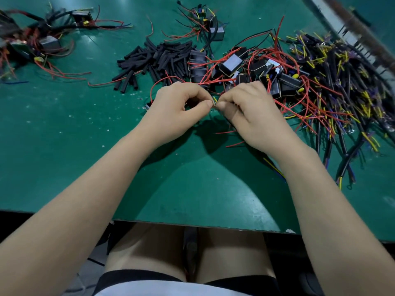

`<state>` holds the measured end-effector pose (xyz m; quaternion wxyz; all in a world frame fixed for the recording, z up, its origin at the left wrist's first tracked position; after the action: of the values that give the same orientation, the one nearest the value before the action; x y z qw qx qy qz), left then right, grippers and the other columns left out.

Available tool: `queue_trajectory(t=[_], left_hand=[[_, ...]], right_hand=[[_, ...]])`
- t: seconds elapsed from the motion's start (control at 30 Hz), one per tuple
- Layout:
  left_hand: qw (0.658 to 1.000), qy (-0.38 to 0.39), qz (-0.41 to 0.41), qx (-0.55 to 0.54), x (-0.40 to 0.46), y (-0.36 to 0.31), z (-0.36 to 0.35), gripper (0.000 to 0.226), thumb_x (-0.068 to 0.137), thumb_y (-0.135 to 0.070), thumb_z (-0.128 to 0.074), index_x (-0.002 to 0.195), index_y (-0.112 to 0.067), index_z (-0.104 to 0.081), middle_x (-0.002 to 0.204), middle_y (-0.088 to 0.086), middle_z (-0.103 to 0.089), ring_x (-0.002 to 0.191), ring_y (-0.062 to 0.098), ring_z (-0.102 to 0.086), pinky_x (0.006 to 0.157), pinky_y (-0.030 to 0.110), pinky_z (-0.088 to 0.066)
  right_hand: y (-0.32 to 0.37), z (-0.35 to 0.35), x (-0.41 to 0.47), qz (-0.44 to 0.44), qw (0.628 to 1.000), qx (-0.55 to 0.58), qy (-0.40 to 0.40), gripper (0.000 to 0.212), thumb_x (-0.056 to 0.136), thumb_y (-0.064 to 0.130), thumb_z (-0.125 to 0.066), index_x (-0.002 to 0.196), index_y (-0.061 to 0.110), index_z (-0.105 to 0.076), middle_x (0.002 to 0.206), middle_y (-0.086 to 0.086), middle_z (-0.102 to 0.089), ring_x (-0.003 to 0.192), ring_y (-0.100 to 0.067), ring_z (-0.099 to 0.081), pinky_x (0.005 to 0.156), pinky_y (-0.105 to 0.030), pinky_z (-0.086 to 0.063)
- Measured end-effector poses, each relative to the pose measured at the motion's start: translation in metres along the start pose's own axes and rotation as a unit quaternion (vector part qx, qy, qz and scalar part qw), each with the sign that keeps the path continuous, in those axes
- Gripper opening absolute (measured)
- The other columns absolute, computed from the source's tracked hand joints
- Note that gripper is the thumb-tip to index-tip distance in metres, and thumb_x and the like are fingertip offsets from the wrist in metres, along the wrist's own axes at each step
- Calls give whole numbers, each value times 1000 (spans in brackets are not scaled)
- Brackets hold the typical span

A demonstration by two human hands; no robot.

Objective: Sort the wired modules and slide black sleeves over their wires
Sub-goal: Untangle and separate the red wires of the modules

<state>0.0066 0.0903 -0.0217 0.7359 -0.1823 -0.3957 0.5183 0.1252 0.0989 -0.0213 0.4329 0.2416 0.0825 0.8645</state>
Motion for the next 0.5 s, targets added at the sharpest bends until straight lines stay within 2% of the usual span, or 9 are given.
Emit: queue_trajectory(t=[0.13, 0.3, 0.5], left_hand=[[999, -28, 1, -22, 0, 2, 6, 15, 87, -24, -56, 90, -17, -69, 81, -24, -57, 82, 1, -52, 77, 15, -39], [998, -44, -2, -43, -1, 0, 10, 9, 88, -23, -57, 91, -24, -66, 81, -19, -58, 85, 11, -56, 80, 31, -44], [998, -44, -15, -42, -2, -3, 8, 7, 87, -25, -58, 91, -28, -63, 80, -23, -56, 86, 12, -56, 81, 30, -44]], right_hand=[[-6, 18, -4, -12, 996, 64, -59, 20, 98, 17, -53, 100, 6, -70, 95, -9, -65, 95, -31, -52, 83, -26, -33], [-3, 21, -6, -9, 992, 94, -87, 14, 93, 20, -62, 95, 9, -70, 89, 0, -58, 89, -20, -50, 81, -22, -35], [0, 27, -8, 10, 985, 105, -140, 10, 90, 14, -64, 94, 6, -69, 93, 0, -59, 92, -26, -55, 82, -33, -44]])
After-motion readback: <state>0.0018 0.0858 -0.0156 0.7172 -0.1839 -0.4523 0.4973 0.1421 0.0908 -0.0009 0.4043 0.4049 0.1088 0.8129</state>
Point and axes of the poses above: each hand's wrist, its own x-axis towards the middle knuckle, its own z-axis out of the back of the hand, y = z × x, the point moved 9 cm from there along x, towards the middle knuckle
